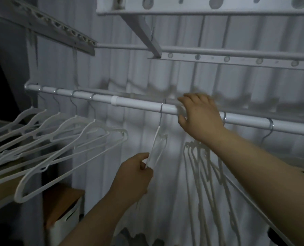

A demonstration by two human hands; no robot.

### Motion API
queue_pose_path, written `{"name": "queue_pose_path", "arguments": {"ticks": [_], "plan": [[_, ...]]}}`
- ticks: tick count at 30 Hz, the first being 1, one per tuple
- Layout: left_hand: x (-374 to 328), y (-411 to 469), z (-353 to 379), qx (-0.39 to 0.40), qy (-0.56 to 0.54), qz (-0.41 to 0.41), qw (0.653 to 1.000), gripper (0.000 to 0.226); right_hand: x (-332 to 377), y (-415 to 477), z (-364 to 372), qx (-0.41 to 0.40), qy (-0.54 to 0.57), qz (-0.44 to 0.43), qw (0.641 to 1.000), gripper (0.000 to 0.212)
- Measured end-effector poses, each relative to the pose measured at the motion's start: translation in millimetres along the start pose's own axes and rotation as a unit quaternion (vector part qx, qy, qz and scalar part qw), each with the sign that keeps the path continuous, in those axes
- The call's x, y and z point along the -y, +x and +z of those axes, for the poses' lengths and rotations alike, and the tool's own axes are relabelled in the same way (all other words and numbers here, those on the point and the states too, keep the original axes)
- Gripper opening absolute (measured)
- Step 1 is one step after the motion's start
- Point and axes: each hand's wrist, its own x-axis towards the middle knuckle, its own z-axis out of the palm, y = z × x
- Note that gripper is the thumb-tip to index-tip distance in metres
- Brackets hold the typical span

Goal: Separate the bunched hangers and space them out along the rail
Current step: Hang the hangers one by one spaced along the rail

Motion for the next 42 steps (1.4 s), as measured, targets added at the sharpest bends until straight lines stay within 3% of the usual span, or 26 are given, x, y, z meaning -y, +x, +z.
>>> {"name": "queue_pose_path", "arguments": {"ticks": [2,7,15,23,35,42], "plan": [[5.4,4.0,-16.7,-0.009,-0.004,0.004,1.000,0.030,12.5,10.0,8.5,0.009,0.006,-0.001,1.000,0.049],[23.5,13.3,-57.5,-0.025,-0.022,-0.004,0.999,0.030,40.8,32.7,27.7,0.040,0.000,-0.012,0.999,0.051],[47.3,31.9,-101.5,-0.051,-0.039,-0.018,0.998,0.044,72.6,52.2,45.6,0.054,-0.050,0.017,0.997,0.048],[60.2,37.4,-114.0,-0.030,-0.064,-0.038,0.997,0.036,75.3,51.7,47.5,0.055,-0.060,0.027,0.996,0.050],[72.0,36.0,-119.1,0.013,-0.016,-0.032,0.999,0.036,76.9,50.0,42.3,0.069,-0.061,0.028,0.995,0.051],[73.9,36.4,-118.2,-0.022,-0.008,-0.024,0.999,0.035,74.1,44.2,40.3,0.057,-0.053,0.024,0.997,0.055]]}}
